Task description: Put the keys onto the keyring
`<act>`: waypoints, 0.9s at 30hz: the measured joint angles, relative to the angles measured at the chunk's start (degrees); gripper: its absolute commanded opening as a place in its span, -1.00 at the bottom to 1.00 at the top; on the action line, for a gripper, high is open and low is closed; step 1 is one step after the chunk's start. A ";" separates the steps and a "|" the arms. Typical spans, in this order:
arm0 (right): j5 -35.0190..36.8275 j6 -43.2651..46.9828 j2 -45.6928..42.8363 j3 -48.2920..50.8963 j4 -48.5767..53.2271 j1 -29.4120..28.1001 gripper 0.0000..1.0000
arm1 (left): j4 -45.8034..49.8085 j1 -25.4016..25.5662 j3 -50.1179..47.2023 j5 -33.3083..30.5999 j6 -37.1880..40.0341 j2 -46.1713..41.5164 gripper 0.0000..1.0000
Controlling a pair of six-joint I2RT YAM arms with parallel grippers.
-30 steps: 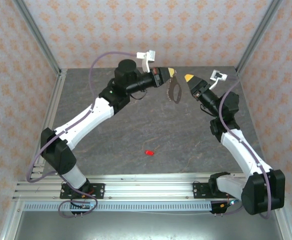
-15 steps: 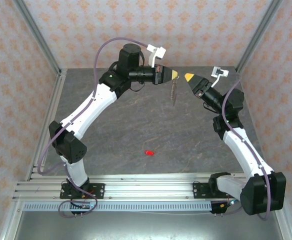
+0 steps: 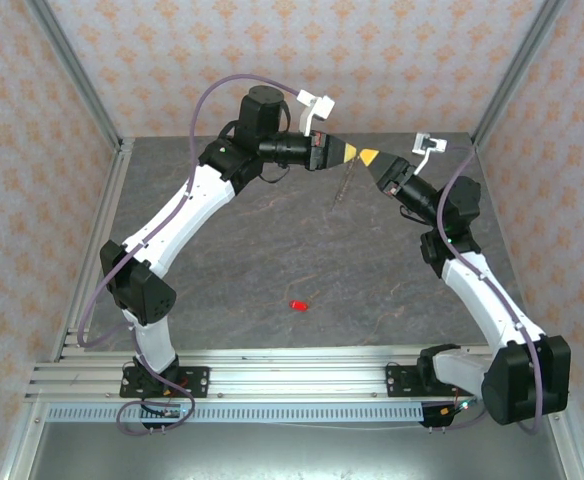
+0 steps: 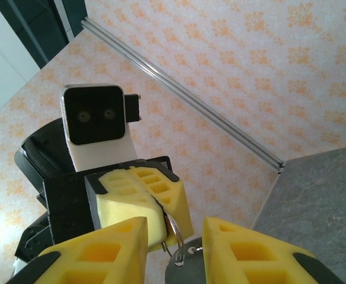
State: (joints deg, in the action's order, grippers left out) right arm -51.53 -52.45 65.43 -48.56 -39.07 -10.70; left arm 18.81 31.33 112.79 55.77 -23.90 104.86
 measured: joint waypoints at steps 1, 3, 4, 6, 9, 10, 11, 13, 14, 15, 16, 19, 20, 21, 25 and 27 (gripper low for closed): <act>0.02 0.00 0.17 0.00 0.00 -0.24 -0.42 | 0.00 0.00 0.00 0.00 0.00 0.00 -1.00; 0.02 0.02 0.48 0.00 0.00 -0.66 -0.44 | 0.00 0.00 0.00 0.00 0.00 0.00 -1.00; 0.02 0.02 0.61 -0.02 0.00 -0.85 -0.45 | 0.00 0.00 0.00 0.00 0.00 0.00 -1.00; 0.02 0.02 0.85 -0.17 0.00 -1.29 -0.49 | 0.00 0.00 0.00 0.00 0.00 0.00 -1.00; 0.04 0.02 0.87 -0.22 -0.15 -1.60 -0.58 | 0.00 0.00 0.00 0.00 0.00 0.00 -1.00; 0.04 0.04 0.92 -0.22 -0.37 -1.66 -0.63 | 0.00 0.00 0.00 -0.02 0.00 0.00 -1.00; 0.07 0.02 0.96 -0.26 -0.57 -1.66 -0.72 | 0.00 0.00 0.00 -0.02 0.00 0.00 -1.00; 0.13 0.17 1.05 -0.31 -0.87 -1.70 -0.90 | -0.07 -0.11 0.02 0.00 -0.02 0.02 -1.00; 0.26 -0.02 1.16 -0.33 -0.87 -1.70 -1.00 | -0.13 -0.22 0.09 0.17 0.00 0.02 -1.00; 0.31 -0.26 1.38 -0.33 -0.90 -1.70 -1.00 | -0.13 -0.24 0.28 0.20 -0.02 0.02 -1.00; 0.39 -0.15 1.53 -0.35 -1.05 -1.73 -1.00 | -0.11 -0.26 0.31 0.15 -0.02 0.02 -1.00; 0.70 -0.20 1.60 -0.35 -1.14 -1.77 -1.00 | -0.11 -0.33 0.31 -0.26 -0.20 0.04 -0.80; 0.90 -0.22 1.60 -0.35 -1.16 -1.77 -1.00 | -0.15 -0.31 0.31 -0.61 -0.20 0.04 -0.51; 1.07 -0.26 1.60 -0.35 -1.25 -1.81 -1.00 | -0.35 -0.31 0.24 -1.29 -0.57 0.00 -0.21; 2.38 -1.20 1.62 -0.04 -2.32 -2.14 -1.00 | -5.01 -0.22 -5.60 -7.85 -4.85 -2.80 0.15; 3.54 -2.25 1.62 0.79 -4.02 -2.14 -1.00 | -8.98 -0.22 -11.23 -12.44 -8.31 -5.75 0.20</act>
State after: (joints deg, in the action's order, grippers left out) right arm -47.99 -54.70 67.05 -47.77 -43.09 -12.84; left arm 9.82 31.11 101.56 43.33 -32.21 99.11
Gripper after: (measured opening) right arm 0.044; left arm 0.585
